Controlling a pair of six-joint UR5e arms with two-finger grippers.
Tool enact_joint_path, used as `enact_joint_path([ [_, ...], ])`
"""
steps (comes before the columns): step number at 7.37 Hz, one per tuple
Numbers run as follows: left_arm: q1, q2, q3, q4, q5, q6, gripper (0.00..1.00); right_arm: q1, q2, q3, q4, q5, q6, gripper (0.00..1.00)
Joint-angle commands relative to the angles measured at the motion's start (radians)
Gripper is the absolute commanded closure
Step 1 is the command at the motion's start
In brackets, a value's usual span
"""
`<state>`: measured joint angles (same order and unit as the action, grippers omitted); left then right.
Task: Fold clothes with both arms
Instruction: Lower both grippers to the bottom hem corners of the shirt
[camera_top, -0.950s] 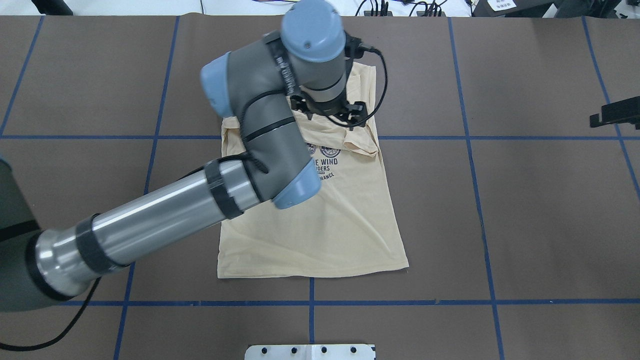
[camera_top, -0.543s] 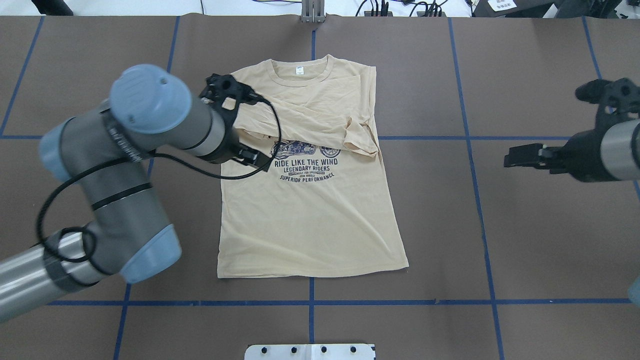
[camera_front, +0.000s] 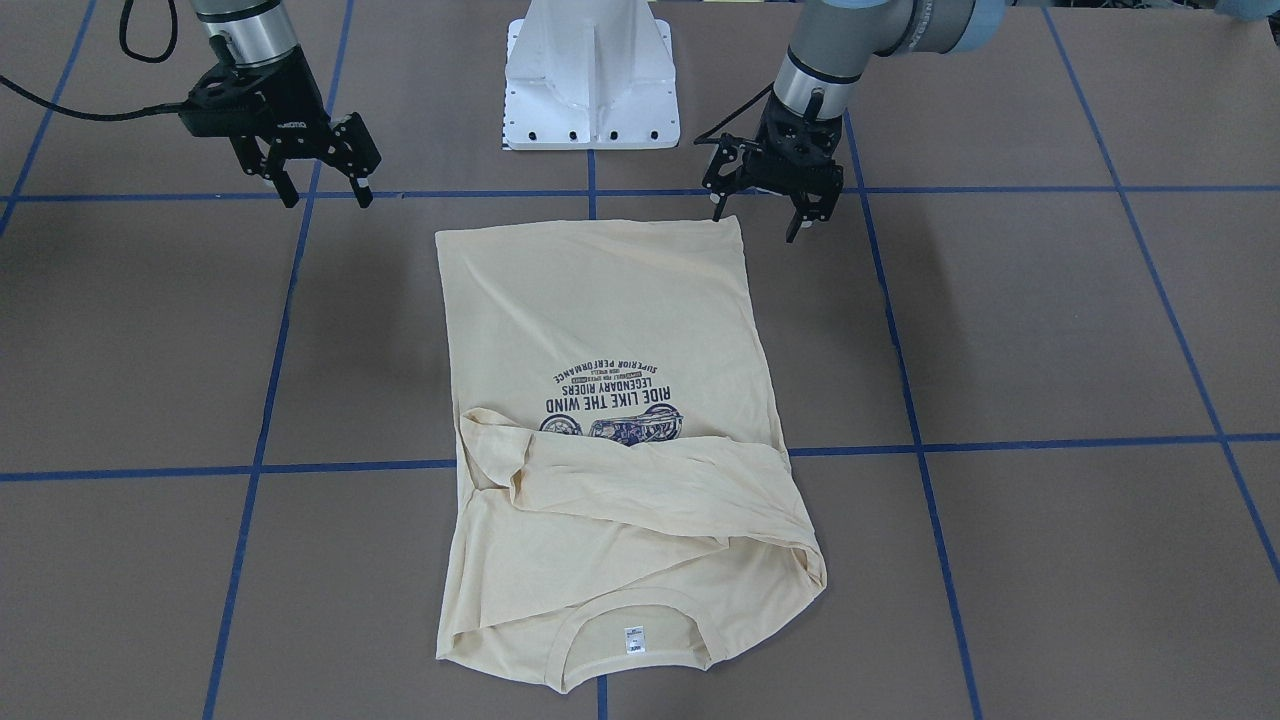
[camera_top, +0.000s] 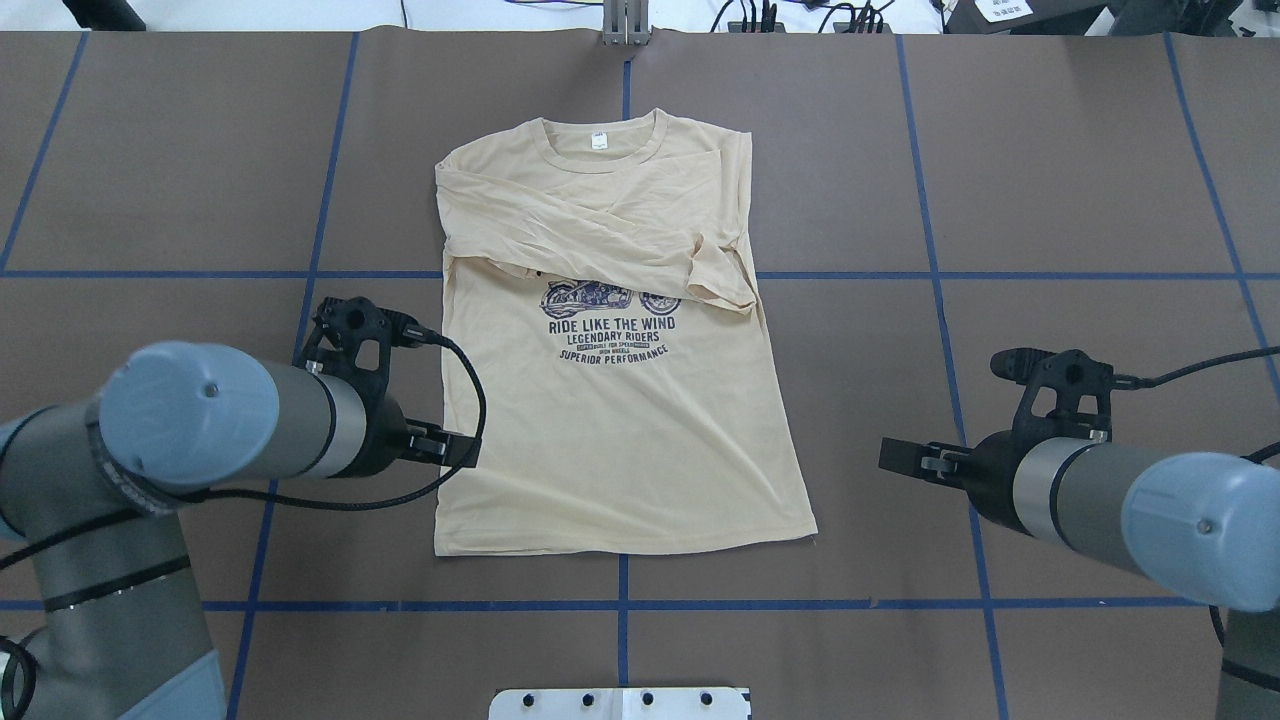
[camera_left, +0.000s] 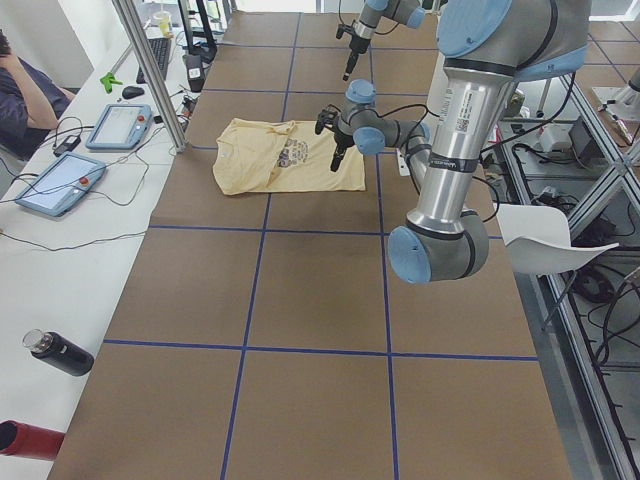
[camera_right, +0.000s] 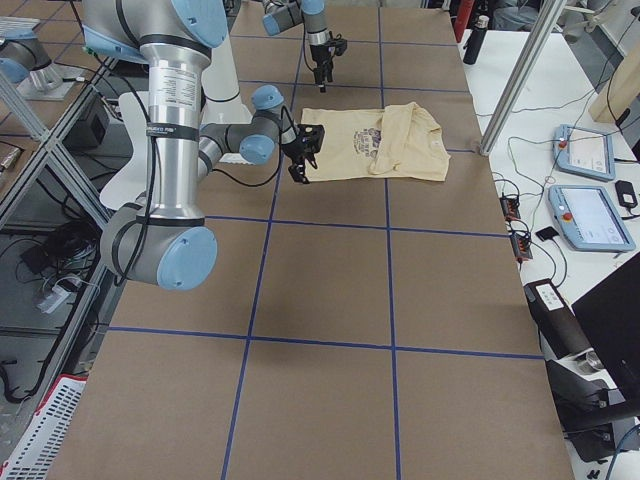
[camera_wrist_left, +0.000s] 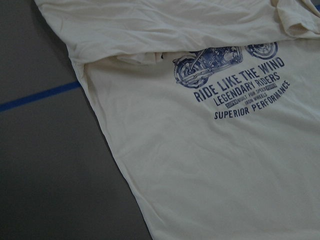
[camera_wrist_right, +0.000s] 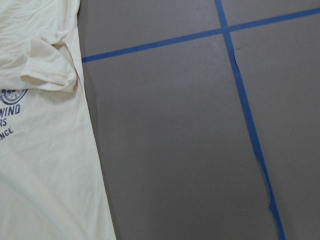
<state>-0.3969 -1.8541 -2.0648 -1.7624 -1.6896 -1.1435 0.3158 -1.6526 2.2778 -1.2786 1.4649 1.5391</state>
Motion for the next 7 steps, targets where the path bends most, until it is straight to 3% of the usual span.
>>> enact_joint_path([
  [1, 0.078, 0.009, 0.047, -0.017, 0.053, -0.192, 0.04, -0.046, 0.004, -0.003, -0.002, -0.031, 0.047, 0.01],
  [4, 0.113, 0.012, 0.114, -0.095, 0.056, -0.258, 0.18, -0.050, 0.060, -0.006, -0.115, -0.029, 0.045, 0.01],
  [6, 0.116, 0.012, 0.112, -0.095, 0.059, -0.260, 0.32, -0.052, 0.063, -0.007, -0.120, -0.031, 0.047, 0.01],
  [7, 0.125, 0.012, 0.112, -0.092, 0.059, -0.260, 0.32, -0.052, 0.063, -0.011, -0.120, -0.032, 0.047, 0.01],
])
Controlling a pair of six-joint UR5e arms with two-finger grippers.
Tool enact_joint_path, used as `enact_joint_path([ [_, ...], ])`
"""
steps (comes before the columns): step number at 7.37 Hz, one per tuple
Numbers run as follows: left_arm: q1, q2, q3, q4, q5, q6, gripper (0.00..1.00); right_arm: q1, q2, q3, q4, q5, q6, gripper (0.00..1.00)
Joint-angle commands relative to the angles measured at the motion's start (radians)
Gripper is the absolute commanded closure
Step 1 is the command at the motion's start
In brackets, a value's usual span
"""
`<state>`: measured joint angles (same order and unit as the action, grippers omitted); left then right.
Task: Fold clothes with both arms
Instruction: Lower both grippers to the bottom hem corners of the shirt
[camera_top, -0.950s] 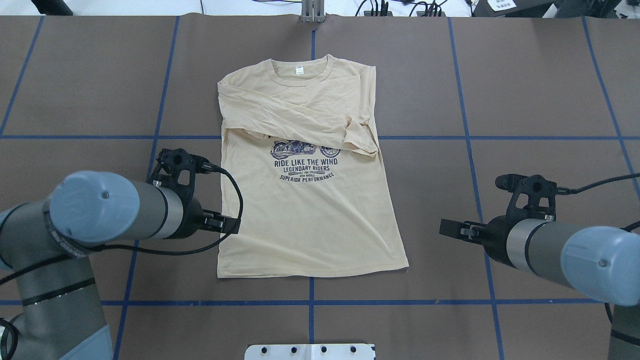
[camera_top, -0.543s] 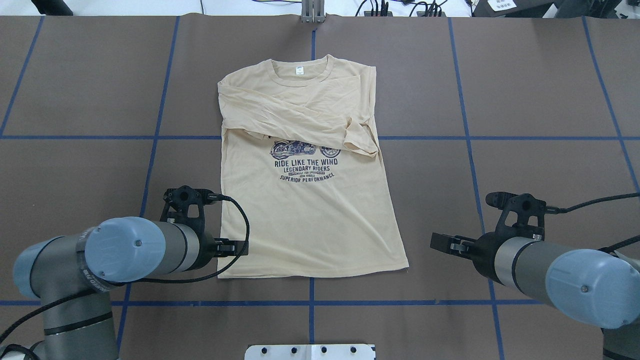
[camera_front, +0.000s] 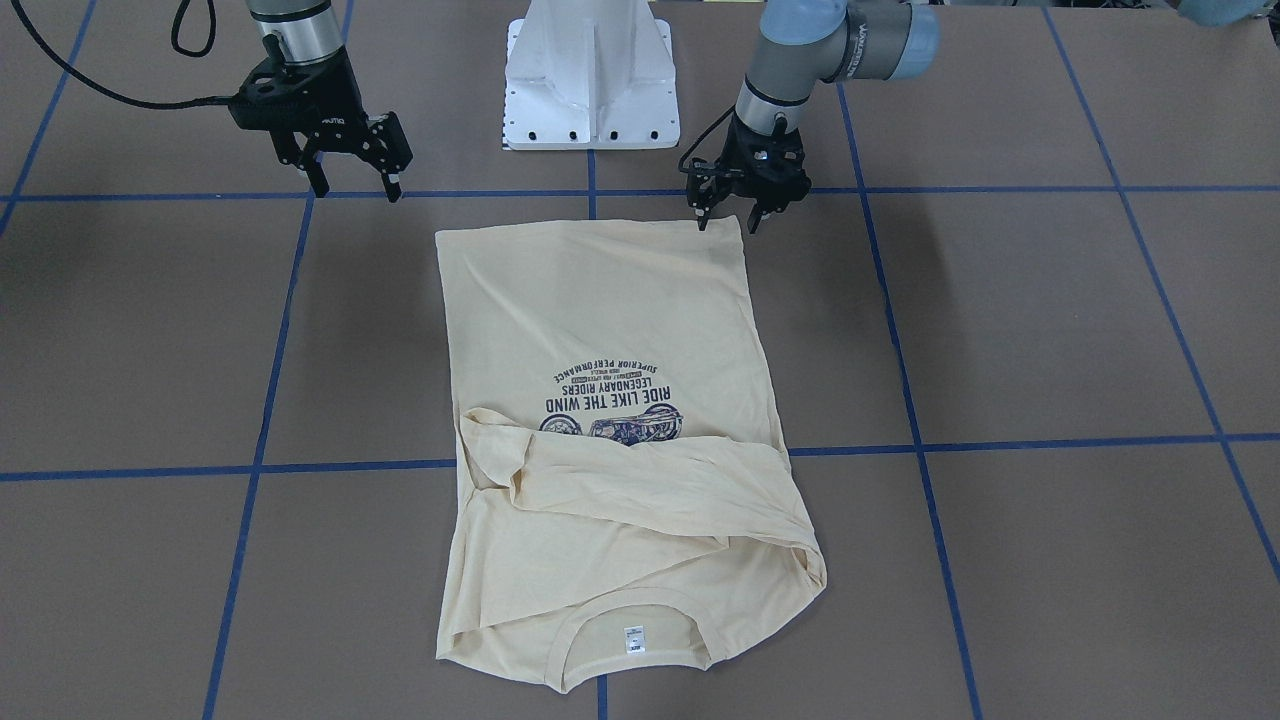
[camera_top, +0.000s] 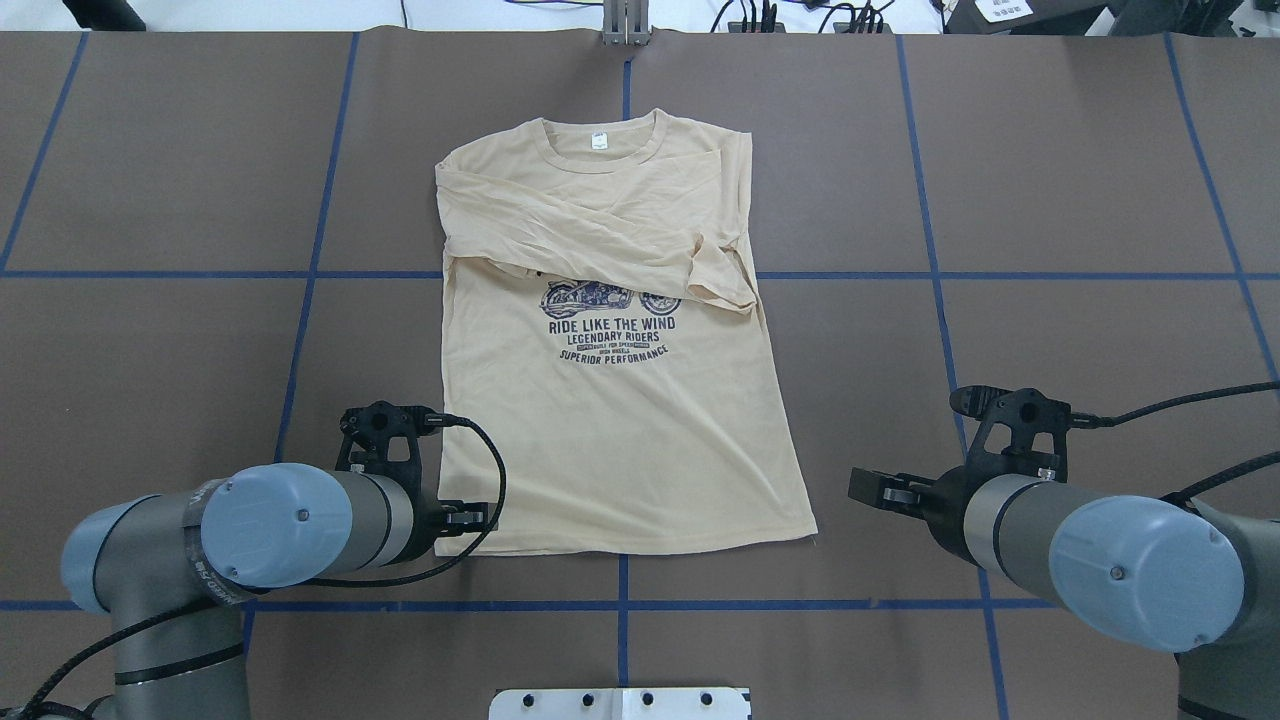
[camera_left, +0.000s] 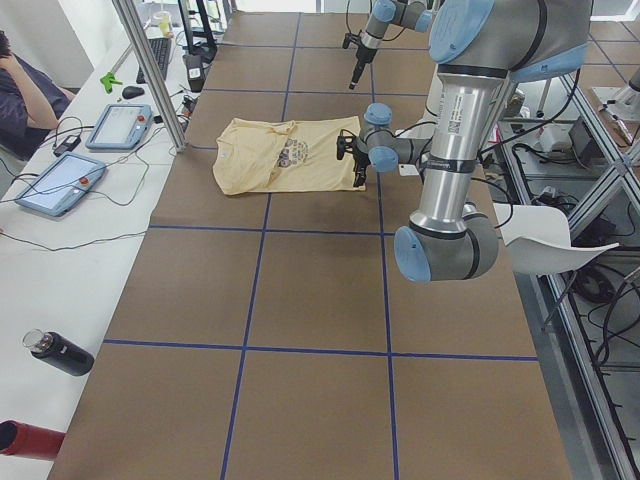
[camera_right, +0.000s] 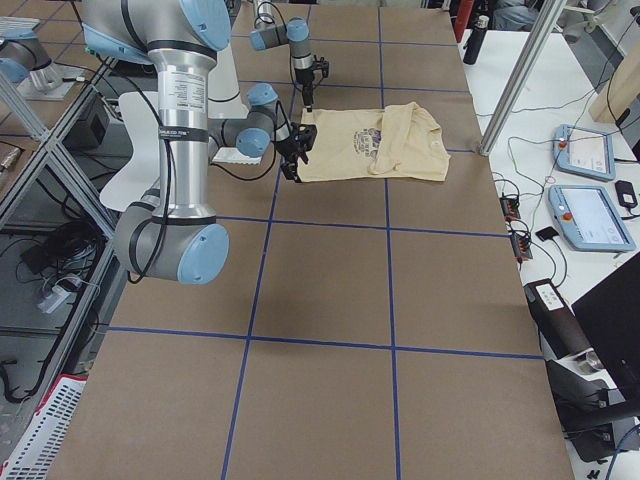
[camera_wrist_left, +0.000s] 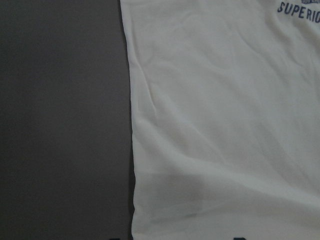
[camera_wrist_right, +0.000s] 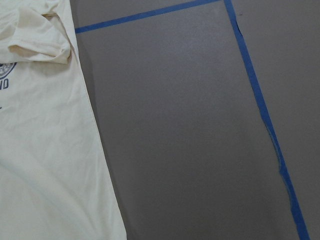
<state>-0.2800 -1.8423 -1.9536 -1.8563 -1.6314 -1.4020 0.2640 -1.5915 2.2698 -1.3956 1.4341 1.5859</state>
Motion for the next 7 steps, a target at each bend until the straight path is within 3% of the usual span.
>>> enact_joint_path([
  [1, 0.021, 0.002, 0.001, 0.002, 0.001, -0.003, 0.32, 0.000, 0.002, -0.004, -0.003, -0.001, -0.001, 0.01],
  [5, 0.036, 0.022, 0.002, 0.003, 0.001, -0.009, 0.38, 0.000, 0.002, -0.013, -0.003, -0.003, 0.000, 0.01],
  [7, 0.041, 0.021, 0.002, 0.003, 0.001, -0.009, 0.56, 0.000, 0.002, -0.013, -0.003, -0.003, 0.000, 0.01],
])
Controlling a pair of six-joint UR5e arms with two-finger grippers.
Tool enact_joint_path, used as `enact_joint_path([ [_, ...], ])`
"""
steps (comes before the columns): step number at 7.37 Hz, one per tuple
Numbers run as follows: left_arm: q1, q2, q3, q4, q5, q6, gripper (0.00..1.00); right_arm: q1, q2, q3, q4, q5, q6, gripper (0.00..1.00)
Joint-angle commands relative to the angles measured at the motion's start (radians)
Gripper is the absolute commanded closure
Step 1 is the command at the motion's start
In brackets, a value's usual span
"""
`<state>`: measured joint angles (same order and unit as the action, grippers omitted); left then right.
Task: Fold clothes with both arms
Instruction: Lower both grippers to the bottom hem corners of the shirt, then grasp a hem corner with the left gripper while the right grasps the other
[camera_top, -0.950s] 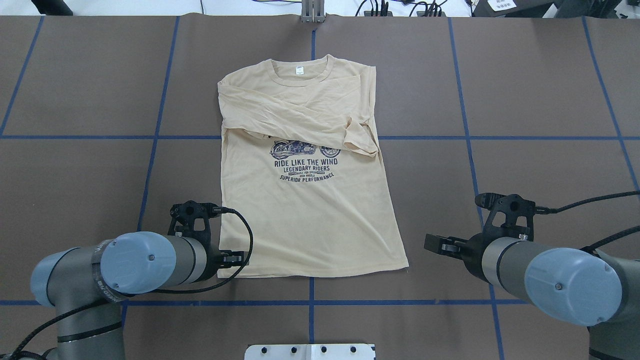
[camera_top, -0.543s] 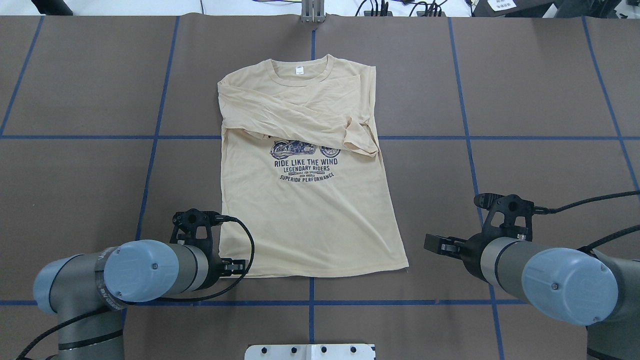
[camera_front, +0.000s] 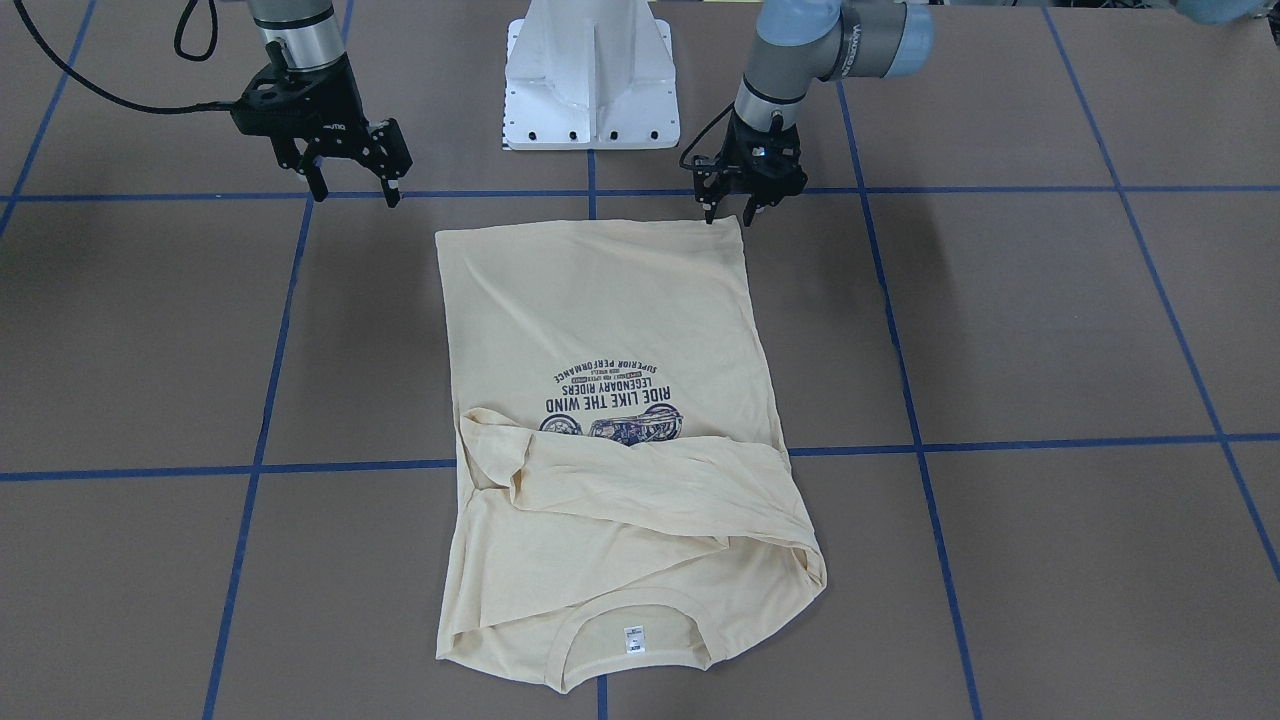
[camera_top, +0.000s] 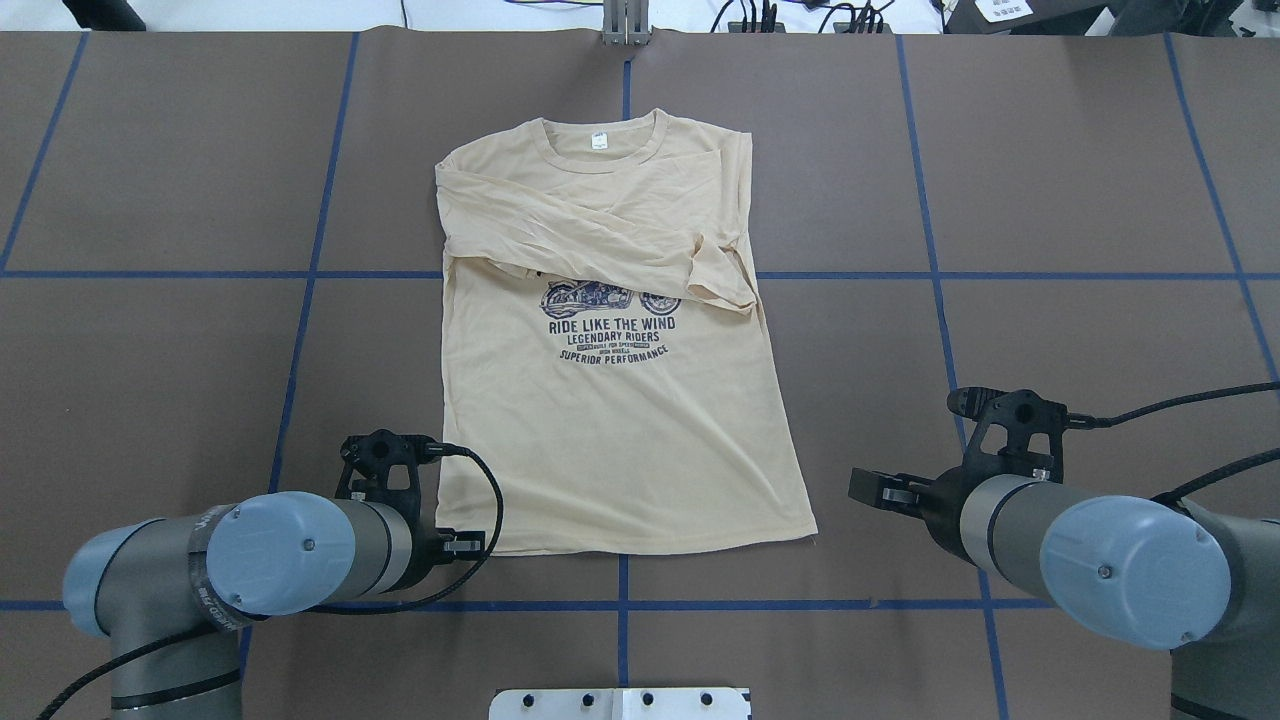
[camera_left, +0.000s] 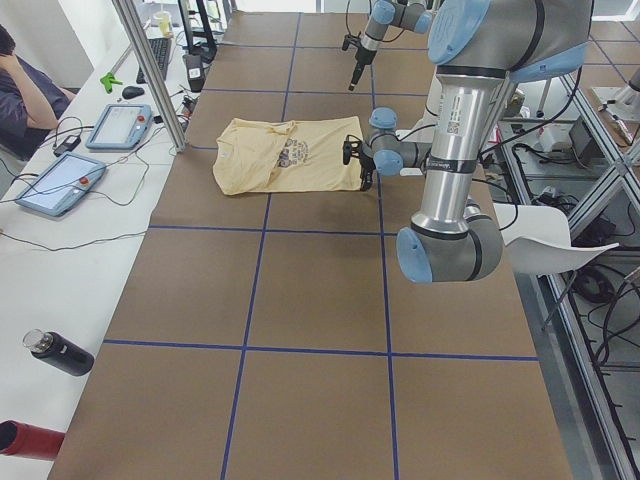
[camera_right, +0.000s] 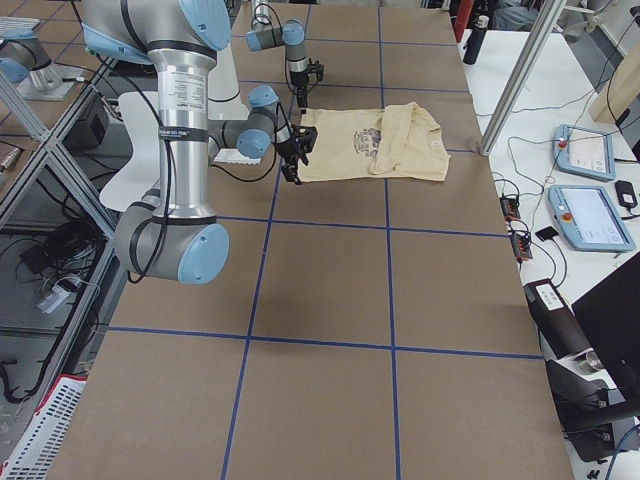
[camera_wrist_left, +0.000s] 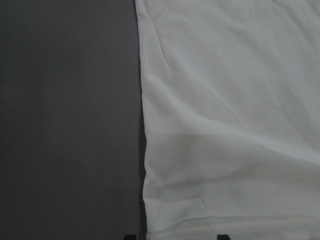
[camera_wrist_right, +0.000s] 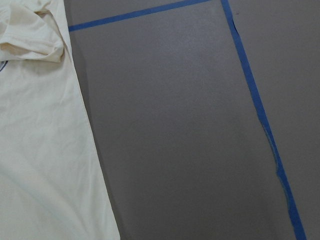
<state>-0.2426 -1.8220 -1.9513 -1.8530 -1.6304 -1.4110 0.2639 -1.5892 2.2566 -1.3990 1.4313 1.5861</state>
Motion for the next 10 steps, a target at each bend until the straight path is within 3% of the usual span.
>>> enact_joint_path([
  [1, 0.005, 0.000, 0.000, 0.000, 0.000, 0.000, 0.56, 0.001, 0.000, 0.000, 0.000, 0.000, 0.000, 0.01],
  [7, 0.006, 0.003, 0.006, 0.009, 0.000, 0.001, 0.56, 0.002, 0.000, -0.003, 0.000, 0.000, 0.000, 0.01],
  [9, 0.006, 0.003, 0.009, 0.009, 0.000, 0.001, 0.77, 0.002, -0.002, -0.003, 0.000, -0.008, 0.000, 0.00],
  [10, 0.005, 0.003, 0.009, 0.009, 0.000, 0.001, 1.00, 0.000, -0.002, -0.009, 0.002, -0.020, 0.000, 0.00],
])
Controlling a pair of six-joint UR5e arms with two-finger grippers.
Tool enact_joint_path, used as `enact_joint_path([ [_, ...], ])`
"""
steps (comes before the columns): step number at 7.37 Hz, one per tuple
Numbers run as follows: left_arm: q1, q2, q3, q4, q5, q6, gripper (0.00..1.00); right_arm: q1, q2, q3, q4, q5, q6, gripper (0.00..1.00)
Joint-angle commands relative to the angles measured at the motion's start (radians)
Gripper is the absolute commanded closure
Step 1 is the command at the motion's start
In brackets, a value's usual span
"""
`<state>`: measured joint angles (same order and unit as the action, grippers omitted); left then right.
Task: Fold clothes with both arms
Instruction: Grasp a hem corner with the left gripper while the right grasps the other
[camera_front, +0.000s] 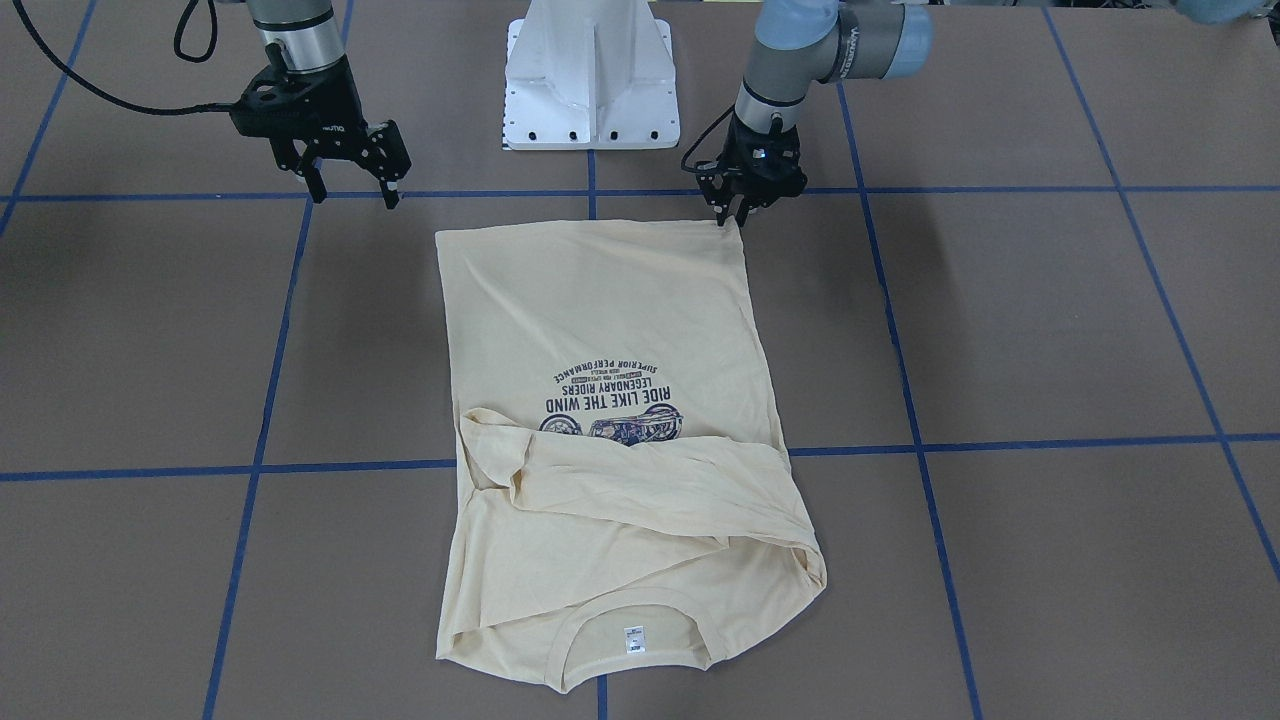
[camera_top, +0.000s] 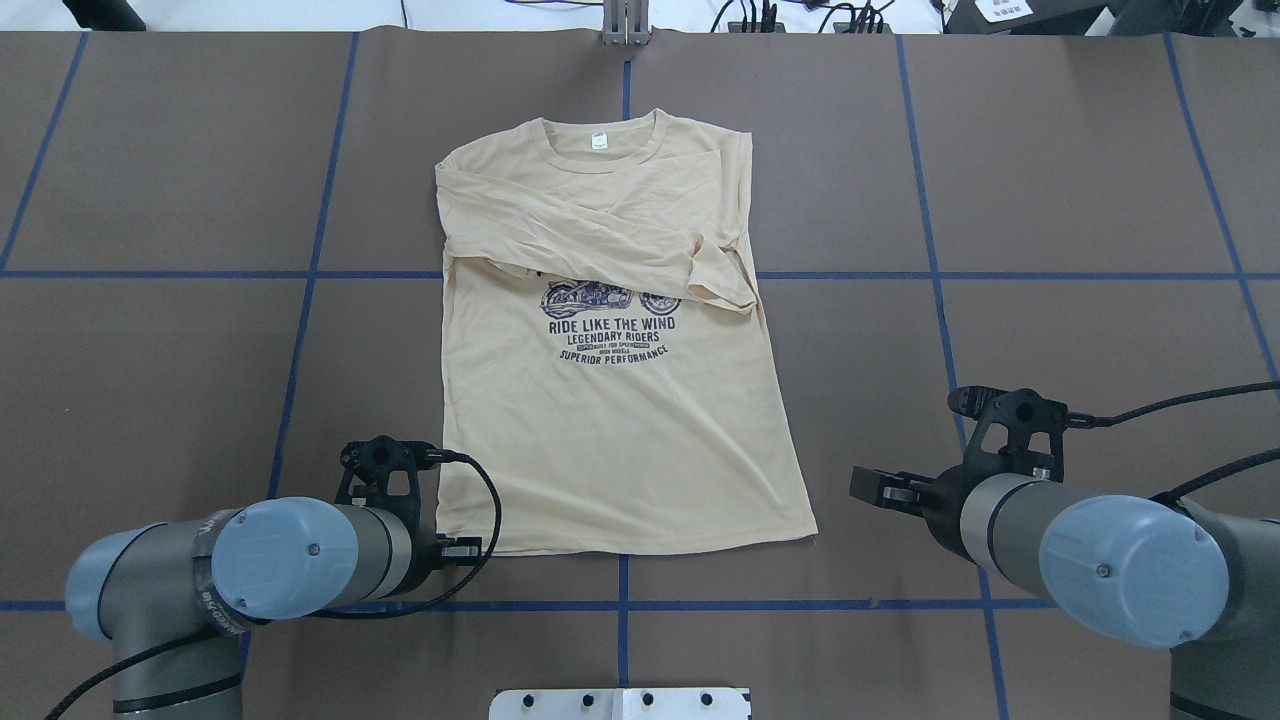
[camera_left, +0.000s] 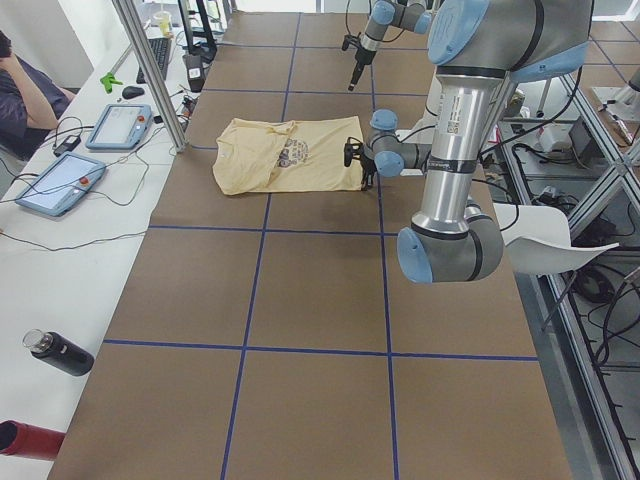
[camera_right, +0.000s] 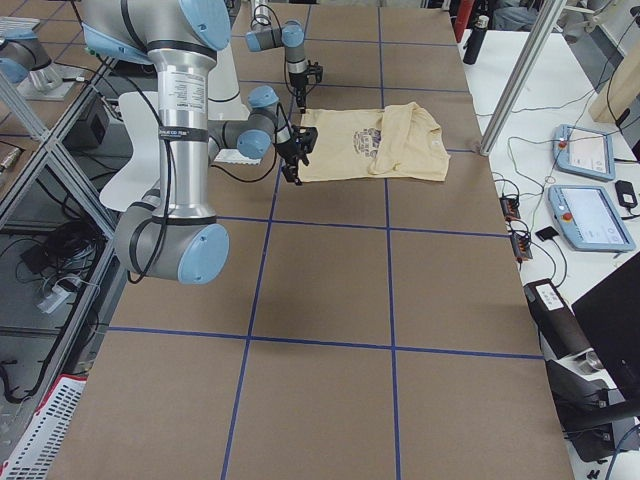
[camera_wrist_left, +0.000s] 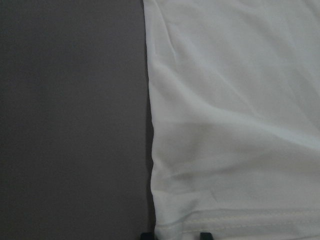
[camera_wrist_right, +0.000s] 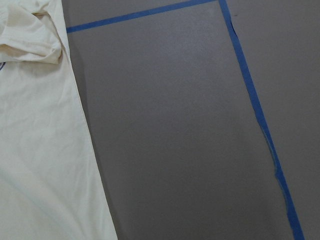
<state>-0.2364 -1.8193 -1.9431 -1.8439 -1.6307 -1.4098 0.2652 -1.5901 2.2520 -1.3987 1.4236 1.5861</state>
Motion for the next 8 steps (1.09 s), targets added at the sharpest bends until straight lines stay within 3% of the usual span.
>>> enact_joint_path([
  [1, 0.000, -0.002, 0.001, 0.000, 0.000, 0.003, 1.00, -0.001, 0.001, -0.005, 0.001, -0.012, 0.000, 0.00],
  [4, -0.003, -0.002, -0.014, 0.002, 0.002, 0.006, 1.00, -0.029, 0.092, -0.099, 0.007, -0.034, 0.008, 0.00],
  [6, -0.003, -0.003, -0.022, 0.002, 0.000, 0.006, 1.00, -0.150, 0.105, -0.127, 0.009, -0.147, 0.067, 0.04],
  [8, -0.003, -0.002, -0.034, 0.000, 0.000, 0.006, 1.00, -0.233, 0.145, -0.170, 0.009, -0.233, 0.077, 0.30],
])
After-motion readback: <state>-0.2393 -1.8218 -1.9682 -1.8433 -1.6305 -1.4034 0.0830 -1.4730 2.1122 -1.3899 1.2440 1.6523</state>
